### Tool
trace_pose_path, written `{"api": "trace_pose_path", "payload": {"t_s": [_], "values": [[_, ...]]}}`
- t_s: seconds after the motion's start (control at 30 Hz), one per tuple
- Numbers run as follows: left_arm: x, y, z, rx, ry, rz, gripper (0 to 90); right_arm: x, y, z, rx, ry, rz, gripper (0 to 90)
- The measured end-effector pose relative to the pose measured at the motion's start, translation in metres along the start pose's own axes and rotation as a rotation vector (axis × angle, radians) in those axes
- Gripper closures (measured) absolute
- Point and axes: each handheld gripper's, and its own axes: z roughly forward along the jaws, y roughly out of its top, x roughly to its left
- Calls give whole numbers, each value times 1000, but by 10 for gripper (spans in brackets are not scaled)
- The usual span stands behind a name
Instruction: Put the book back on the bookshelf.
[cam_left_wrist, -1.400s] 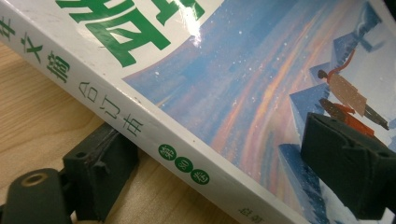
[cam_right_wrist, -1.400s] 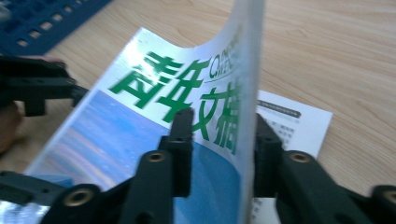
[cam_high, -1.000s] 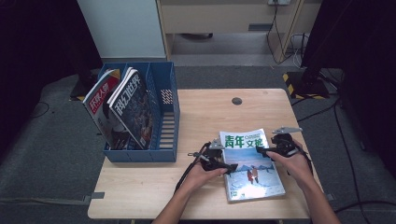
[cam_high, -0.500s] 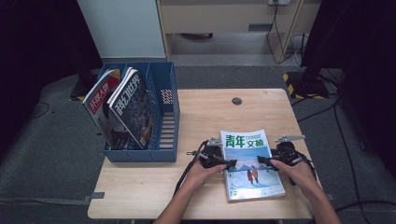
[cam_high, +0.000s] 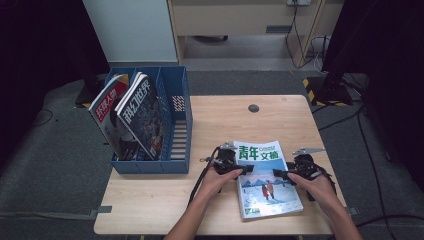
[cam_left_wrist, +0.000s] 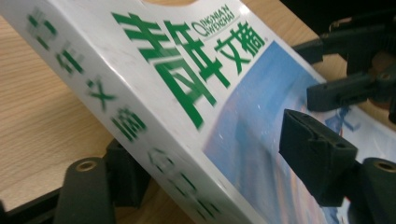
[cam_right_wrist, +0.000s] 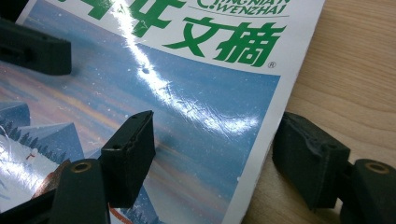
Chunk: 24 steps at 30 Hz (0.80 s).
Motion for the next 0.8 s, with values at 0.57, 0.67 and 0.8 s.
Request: {"api": "trace_pose_path", "payload": {"t_s": [0.57,0.67,0.8], "values": [[3,14,-14,-27,34,18,533,14,2,9,-1,18,-25,298],[3,18,-16,-15,32,18,541,16,1,9,-4,17,-22,294],[7,21,-16,9,19,-11,547,18,1,10,-5,18,-22,293]]}}
